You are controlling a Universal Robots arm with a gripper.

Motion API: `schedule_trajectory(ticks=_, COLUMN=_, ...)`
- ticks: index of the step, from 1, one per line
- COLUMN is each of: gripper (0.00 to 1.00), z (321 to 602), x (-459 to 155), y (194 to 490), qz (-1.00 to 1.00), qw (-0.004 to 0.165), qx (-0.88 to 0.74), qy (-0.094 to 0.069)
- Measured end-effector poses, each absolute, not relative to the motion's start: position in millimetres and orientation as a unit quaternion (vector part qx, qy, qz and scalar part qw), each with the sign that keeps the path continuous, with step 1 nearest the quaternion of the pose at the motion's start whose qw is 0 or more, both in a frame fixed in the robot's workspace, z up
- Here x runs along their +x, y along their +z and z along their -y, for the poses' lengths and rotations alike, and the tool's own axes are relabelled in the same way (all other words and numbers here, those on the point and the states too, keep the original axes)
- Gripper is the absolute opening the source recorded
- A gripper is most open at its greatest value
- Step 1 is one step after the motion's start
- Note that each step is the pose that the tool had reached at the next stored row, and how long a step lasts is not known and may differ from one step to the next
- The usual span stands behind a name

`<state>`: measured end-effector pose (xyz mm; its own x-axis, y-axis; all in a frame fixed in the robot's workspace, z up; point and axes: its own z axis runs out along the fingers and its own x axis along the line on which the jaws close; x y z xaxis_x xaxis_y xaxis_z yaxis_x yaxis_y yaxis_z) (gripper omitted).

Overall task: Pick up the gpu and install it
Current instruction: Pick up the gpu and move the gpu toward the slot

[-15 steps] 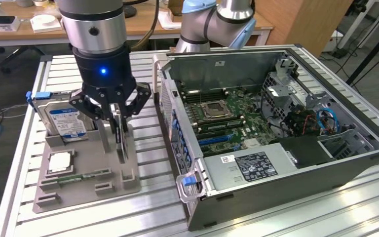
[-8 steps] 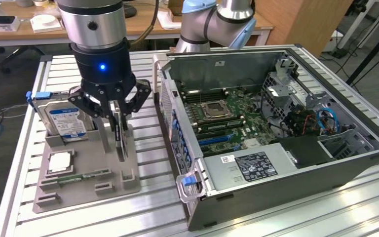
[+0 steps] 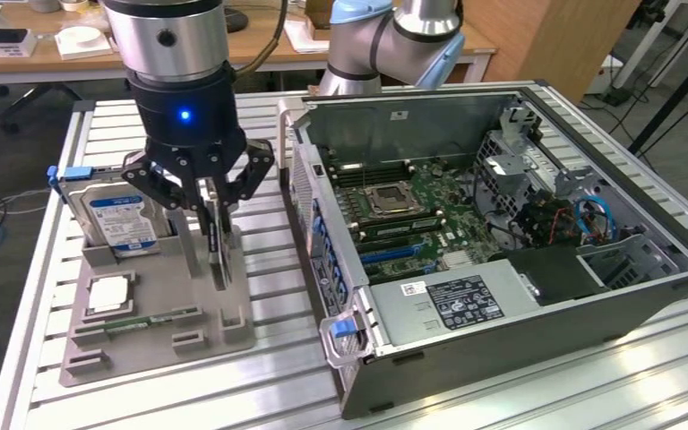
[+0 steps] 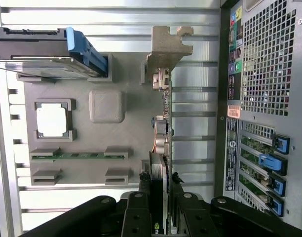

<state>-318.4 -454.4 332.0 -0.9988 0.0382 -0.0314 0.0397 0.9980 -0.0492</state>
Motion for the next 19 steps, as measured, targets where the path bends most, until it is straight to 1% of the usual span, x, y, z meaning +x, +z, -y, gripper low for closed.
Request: schedule_trajectory(ticks=19, gripper=0.26, z=454.3, x=-318.4, y=338.5, qz=-0.999, qw=0.015, qx=0.019, qy=-0.025)
